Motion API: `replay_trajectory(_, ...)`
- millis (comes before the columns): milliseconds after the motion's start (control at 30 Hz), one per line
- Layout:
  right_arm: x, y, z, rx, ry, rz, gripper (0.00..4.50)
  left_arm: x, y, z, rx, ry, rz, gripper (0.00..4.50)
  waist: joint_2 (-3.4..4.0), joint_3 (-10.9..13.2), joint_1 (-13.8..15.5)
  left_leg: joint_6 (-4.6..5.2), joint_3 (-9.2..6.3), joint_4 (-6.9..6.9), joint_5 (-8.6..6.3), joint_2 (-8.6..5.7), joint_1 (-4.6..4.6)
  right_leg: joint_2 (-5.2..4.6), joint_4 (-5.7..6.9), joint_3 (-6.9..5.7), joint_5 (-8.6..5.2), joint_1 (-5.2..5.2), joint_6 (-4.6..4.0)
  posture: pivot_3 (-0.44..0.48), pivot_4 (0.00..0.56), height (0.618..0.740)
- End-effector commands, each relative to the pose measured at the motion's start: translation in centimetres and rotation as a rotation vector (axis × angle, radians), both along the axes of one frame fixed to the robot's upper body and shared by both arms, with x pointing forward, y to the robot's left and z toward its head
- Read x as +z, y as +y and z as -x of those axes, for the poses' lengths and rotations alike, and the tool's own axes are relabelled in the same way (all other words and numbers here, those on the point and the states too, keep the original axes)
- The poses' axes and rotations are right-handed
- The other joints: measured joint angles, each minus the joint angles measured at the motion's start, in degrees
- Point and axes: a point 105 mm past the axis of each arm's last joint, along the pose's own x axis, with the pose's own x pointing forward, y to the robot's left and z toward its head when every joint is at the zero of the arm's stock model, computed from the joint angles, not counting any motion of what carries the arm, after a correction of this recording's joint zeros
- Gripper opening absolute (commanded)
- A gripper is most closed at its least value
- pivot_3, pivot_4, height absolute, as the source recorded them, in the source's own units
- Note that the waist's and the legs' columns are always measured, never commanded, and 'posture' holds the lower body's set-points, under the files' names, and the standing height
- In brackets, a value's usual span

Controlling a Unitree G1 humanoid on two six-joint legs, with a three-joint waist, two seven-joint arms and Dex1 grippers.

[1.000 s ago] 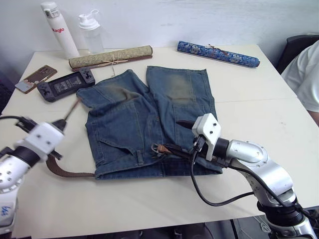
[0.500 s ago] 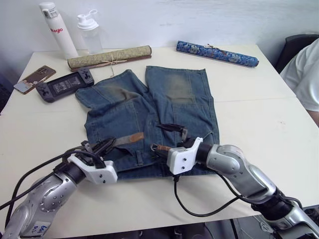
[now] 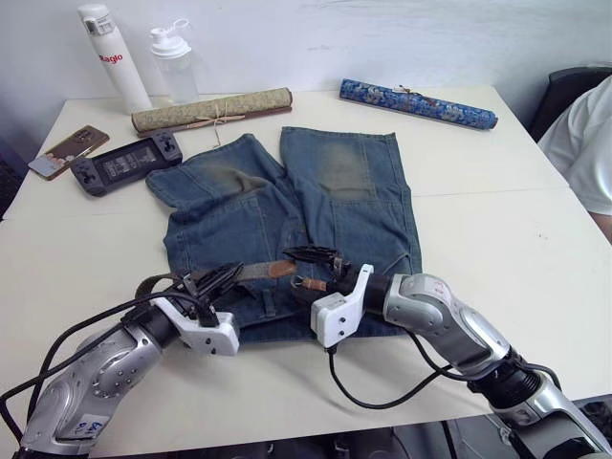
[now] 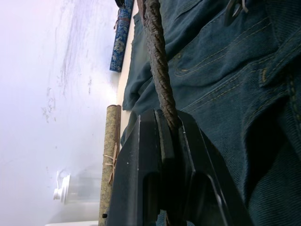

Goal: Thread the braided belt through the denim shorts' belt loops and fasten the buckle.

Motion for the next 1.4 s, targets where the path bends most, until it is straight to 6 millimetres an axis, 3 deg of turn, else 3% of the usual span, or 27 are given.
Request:
replay_trajectory(33,1.4,-0.1,-0.2,0.001,-0.055,-0.028,2.50,0.5,-0.4,0.2,-0.017,-0.029,0.003,0.00,0.00,0.00,0.01,0.00,0.00,0.00,0.00,0.00,0.00,0.00,0.00,0.00,0.00,0.00,0.00,0.000,0.150,0.717)
replay_trajectory(100,1.4,-0.1,-0.2,0.004,-0.056,-0.026,1.46,0.4,-0.3,0.1,-0.011,-0.027,-0.001,0.00,0.00,0.00,0.00,0.00,0.00,0.01,0.00,-0.01,0.00,0.00,0.00,0.00,0.00,0.01,0.00,0.000,0.150,0.717)
replay_trajectory(133,1.4,-0.1,-0.1,0.006,-0.057,-0.026,1.25,0.4,-0.3,0.1,-0.011,-0.028,0.003,0.00,0.00,0.00,0.00,0.00,0.00,0.02,0.00,-0.01,0.00,0.00,0.01,0.00,0.00,0.01,0.00,0.000,0.150,0.717)
replay_trajectory(200,1.3,0.0,-0.1,0.010,-0.056,-0.027,0.38,0.5,-0.3,0.1,-0.010,-0.029,0.005,0.00,0.00,0.00,0.01,0.00,0.00,0.03,0.00,0.00,0.00,0.00,0.02,0.00,0.00,0.01,0.00,0.000,0.150,0.717)
replay_trajectory(267,1.4,0.1,0.0,0.016,-0.059,-0.030,0.04,0.4,-0.2,-0.1,0.001,-0.025,0.001,0.00,0.00,0.00,0.02,0.00,0.00,0.04,0.00,-0.01,0.00,0.00,0.03,0.00,0.00,0.01,0.00,0.000,0.150,0.717)
replay_trajectory(600,1.4,-0.5,-0.8,-0.044,-0.005,-0.066,0.04,0.2,-0.4,0.0,0.000,-0.014,0.003,0.00,0.00,0.00,0.01,0.00,0.00,0.07,0.00,0.00,0.00,0.01,0.06,0.00,0.00,0.01,0.00,0.000,0.150,0.717)
replay_trajectory(733,1.6,-1.0,-0.9,-0.065,0.029,-0.097,1.15,0.0,-0.3,0.0,-0.002,-0.009,0.002,0.00,0.00,0.00,0.06,0.00,-0.01,0.08,0.00,-0.01,0.00,0.01,0.06,0.00,0.00,0.02,0.00,0.000,0.150,0.717)
replay_trajectory(833,1.7,-0.9,-0.4,-0.033,-0.014,-0.066,2.40,-0.1,-0.3,0.0,-0.007,-0.002,0.002,0.00,0.01,-0.01,0.01,0.00,-0.02,0.10,0.00,0.00,0.00,0.01,0.07,0.00,0.00,0.02,0.00,0.000,0.150,0.717)
replay_trajectory(1167,1.8,-0.4,0.7,0.049,-0.066,-0.039,2.40,-0.3,-0.5,-0.2,-0.013,0.016,0.005,0.00,0.01,-0.01,0.06,0.00,-0.02,0.14,0.00,0.00,0.00,0.02,0.10,-0.01,0.00,0.02,0.00,0.000,0.150,0.717)
replay_trajectory(1267,1.6,-0.4,0.7,0.048,-0.054,-0.036,1.70,-0.3,-0.5,-0.3,-0.015,0.015,0.007,0.00,0.01,-0.01,0.05,0.00,-0.02,0.17,0.00,0.00,0.00,0.01,0.11,-0.01,0.00,0.03,0.00,0.000,0.150,0.717)
replay_trajectory(1367,1.5,-0.4,0.6,0.047,-0.050,-0.031,0.15,-0.3,-0.5,-0.3,-0.018,0.012,0.009,0.00,0.01,-0.01,0.02,0.00,-0.02,0.18,0.00,0.00,0.00,0.02,0.14,-0.01,0.00,0.03,0.00,0.000,0.150,0.717)
replay_trajectory(1400,1.5,-0.4,0.6,0.047,-0.049,-0.030,0.01,-0.3,-0.6,-0.3,-0.018,0.012,0.009,0.00,0.01,-0.01,0.02,0.00,-0.02,0.18,0.00,0.00,0.00,0.02,0.13,0.00,0.00,0.03,0.00,0.000,0.150,0.717)
